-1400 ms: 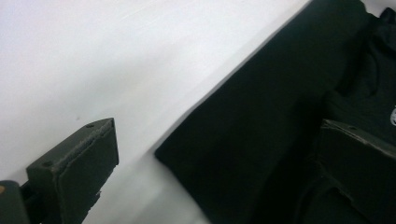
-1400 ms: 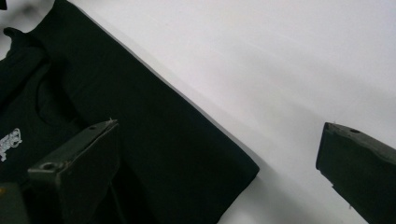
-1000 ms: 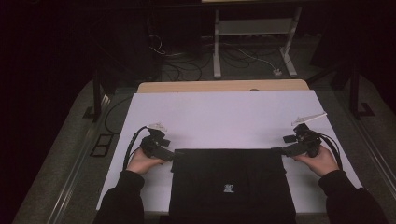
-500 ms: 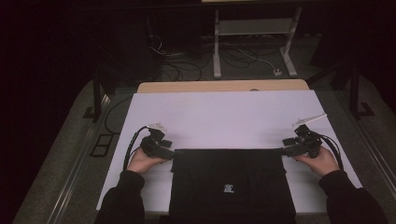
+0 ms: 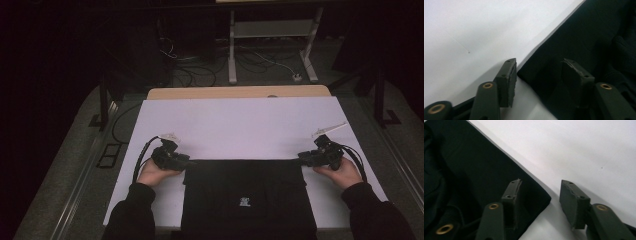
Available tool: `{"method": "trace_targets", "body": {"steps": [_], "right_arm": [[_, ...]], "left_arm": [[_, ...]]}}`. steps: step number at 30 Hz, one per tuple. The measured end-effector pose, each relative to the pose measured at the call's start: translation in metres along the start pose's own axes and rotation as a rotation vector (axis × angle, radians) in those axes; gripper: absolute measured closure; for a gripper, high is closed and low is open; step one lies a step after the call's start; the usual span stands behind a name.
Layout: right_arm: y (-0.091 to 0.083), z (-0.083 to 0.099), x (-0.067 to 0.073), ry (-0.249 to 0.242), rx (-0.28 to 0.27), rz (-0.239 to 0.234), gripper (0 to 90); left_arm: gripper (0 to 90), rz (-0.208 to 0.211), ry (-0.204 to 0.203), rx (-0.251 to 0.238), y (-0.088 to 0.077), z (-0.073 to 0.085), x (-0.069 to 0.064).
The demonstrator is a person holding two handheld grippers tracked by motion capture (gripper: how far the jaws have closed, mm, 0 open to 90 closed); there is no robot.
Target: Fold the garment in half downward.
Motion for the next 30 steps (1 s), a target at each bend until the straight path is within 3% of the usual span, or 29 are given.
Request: {"method": "trace_targets", "body": {"steps": [6, 12, 22, 27, 30], "right_arm": [[0.003, 0.001, 0.002, 0.003, 0.027, -0.012, 68.9], [0.002, 0.003, 0.002, 0.018, 0.030, -0.034, 84.5], [0.000, 0.003, 0.003, 0.028, 0.031, -0.048, 86.6], [-0.003, 0.002, 0.005, 0.039, 0.015, -0.032, 87.2], [-0.004, 0.000, 0.007, 0.043, 0.000, -0.029, 87.2]], "left_arm": [[62.7, -0.026, 0.023, 0.020, 0.001, 0.000, -0.004], [80.6, -0.026, 0.009, 0.032, 0.003, 0.001, -0.006], [84.9, -0.043, -0.008, 0.028, -0.001, 0.000, -0.008], [85.8, -0.088, 0.046, -0.009, -0.007, -0.005, -0.014], [86.0, -0.105, 0.058, -0.019, -0.007, -0.006, -0.017]]}}
Point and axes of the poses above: each handheld gripper's, and its own axes: y roughly forward along the jaws, z roughly out of its underside, x roughly to its left, the point moved 3 cm from there along y, roughly forward along the jaws, and after that the axes turned 5 degrees about -x, right-handed, at the moved point
